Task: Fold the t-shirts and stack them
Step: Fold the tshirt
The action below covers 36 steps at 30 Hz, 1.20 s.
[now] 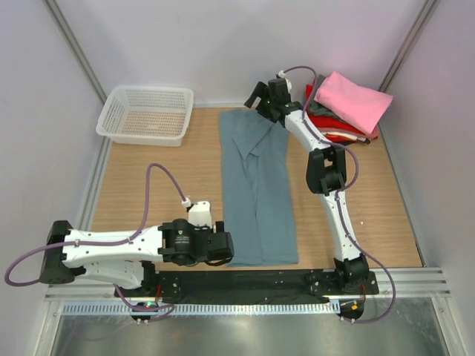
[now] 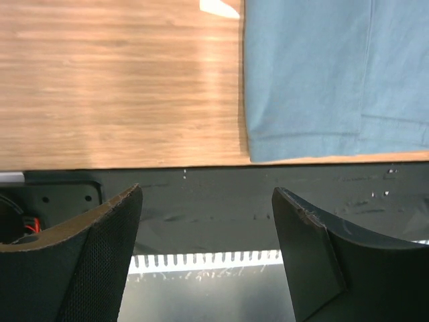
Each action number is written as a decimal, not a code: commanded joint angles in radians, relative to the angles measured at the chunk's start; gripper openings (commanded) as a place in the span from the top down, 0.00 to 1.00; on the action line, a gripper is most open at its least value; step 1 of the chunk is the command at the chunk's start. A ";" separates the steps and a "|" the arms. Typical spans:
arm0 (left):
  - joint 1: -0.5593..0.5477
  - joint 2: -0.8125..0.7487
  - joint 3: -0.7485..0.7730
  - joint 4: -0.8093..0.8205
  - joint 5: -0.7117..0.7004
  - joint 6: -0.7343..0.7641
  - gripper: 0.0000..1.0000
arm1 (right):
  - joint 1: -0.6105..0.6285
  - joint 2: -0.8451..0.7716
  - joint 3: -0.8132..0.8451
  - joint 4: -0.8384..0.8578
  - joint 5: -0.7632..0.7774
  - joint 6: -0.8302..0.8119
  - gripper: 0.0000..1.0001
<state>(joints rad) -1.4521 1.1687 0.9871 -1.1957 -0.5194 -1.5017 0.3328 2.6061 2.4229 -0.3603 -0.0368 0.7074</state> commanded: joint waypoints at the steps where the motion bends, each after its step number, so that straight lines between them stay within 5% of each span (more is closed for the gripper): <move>1: -0.005 -0.026 0.041 -0.038 -0.140 -0.012 0.20 | -0.005 -0.211 0.021 -0.018 -0.038 -0.048 0.00; 5: -0.004 -0.038 0.010 0.069 -0.171 0.078 0.17 | -0.005 -0.372 -0.036 -0.158 -0.058 -0.068 0.00; 8: -0.005 -0.043 -0.031 0.142 -0.160 0.104 0.21 | 0.011 -0.600 -0.252 -0.319 0.017 -0.092 0.00; 12: 0.018 -0.061 -0.117 0.292 -0.102 0.147 0.26 | 0.151 -1.002 -0.861 -0.339 0.327 -0.092 0.00; 16: 0.125 -0.018 -0.194 0.549 0.082 0.256 0.31 | 0.307 -1.320 -1.252 -0.414 0.348 0.064 0.01; 22: 0.154 0.098 -0.185 0.639 0.177 0.281 0.36 | 0.501 -1.765 -1.712 -0.469 0.341 0.389 0.13; 26: 0.153 0.166 -0.206 0.654 0.191 0.265 0.38 | 0.555 -1.865 -1.854 -0.465 0.281 0.461 0.28; 36: 0.151 0.235 -0.288 0.716 0.236 0.198 0.39 | 0.607 -1.854 -1.998 -0.393 0.242 0.486 0.38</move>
<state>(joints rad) -1.3003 1.3823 0.7120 -0.5297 -0.3008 -1.2774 0.9344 0.7650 0.4347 -0.8150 0.2031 1.1557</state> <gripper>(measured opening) 0.609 0.631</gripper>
